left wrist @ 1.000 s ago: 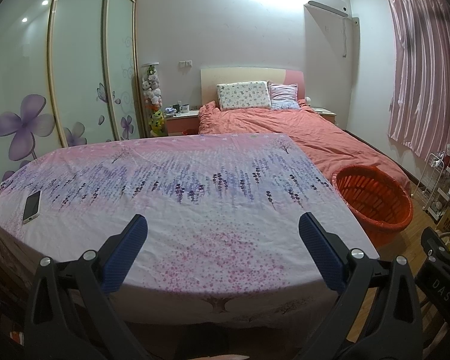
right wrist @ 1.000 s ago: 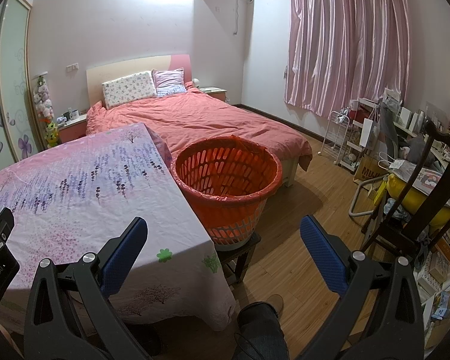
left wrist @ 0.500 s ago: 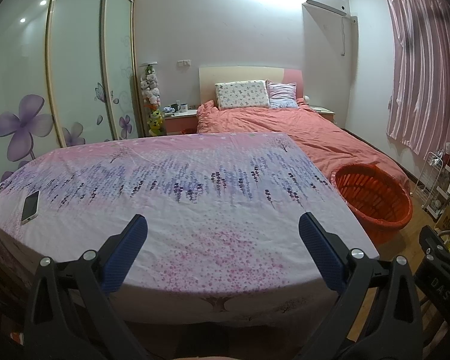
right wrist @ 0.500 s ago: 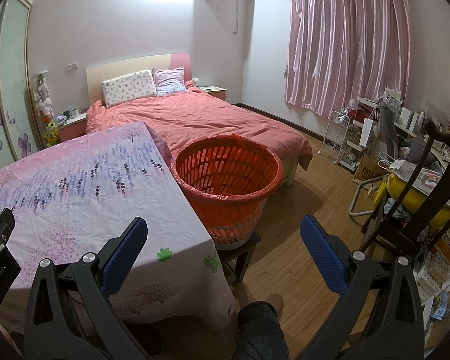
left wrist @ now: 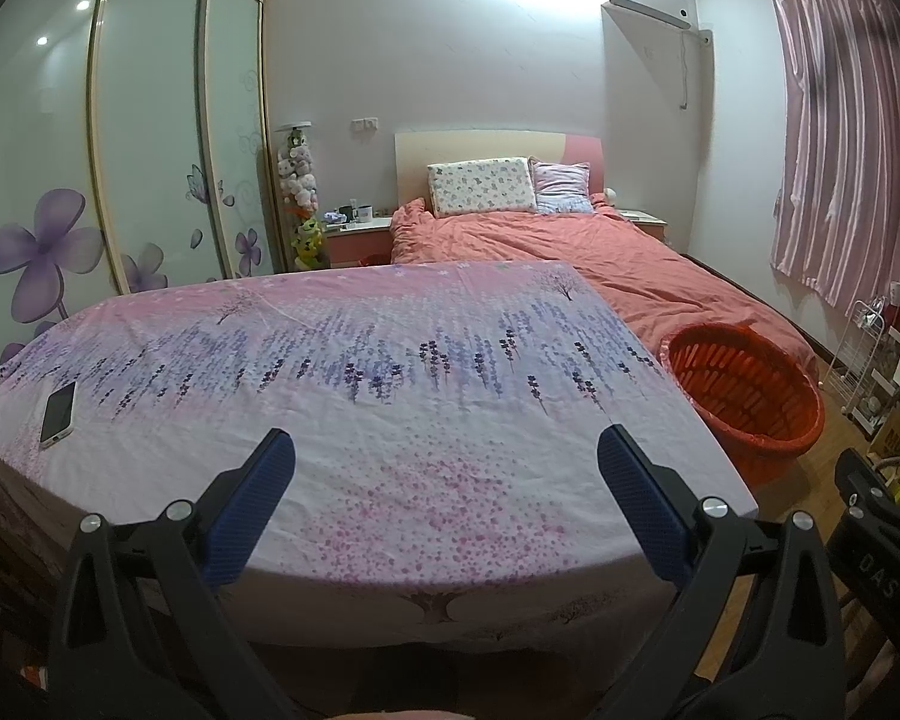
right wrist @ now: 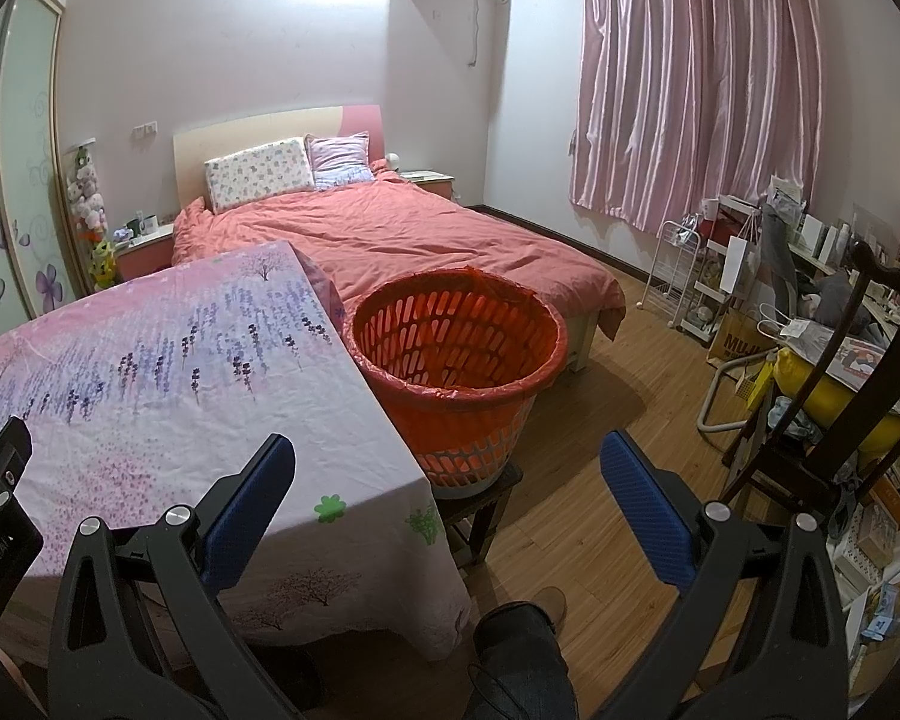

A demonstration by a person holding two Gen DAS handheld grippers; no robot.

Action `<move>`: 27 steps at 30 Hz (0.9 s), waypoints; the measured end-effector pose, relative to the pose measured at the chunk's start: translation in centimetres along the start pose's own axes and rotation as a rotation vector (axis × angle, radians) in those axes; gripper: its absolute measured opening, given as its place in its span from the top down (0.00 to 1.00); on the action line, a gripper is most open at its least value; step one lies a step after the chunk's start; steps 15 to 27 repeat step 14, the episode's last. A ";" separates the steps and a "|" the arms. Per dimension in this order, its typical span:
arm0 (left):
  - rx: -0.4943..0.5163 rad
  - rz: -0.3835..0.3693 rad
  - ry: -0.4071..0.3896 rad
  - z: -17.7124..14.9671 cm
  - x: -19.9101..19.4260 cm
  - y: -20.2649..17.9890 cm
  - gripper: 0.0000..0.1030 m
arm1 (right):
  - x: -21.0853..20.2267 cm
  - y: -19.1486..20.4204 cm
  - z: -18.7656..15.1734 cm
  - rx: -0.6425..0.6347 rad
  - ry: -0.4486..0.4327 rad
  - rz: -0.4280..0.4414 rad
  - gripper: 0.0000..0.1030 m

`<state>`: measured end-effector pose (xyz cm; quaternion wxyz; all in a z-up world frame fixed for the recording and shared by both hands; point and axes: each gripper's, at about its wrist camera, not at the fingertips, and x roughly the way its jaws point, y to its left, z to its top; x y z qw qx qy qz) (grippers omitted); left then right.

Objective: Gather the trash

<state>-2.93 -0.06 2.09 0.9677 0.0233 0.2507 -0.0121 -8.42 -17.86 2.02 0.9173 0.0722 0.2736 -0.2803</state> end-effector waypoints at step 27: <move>-0.003 0.000 -0.001 0.1 0.1 0.2 0.04 | -0.2 0.0 -0.2 0.000 0.002 0.000 0.02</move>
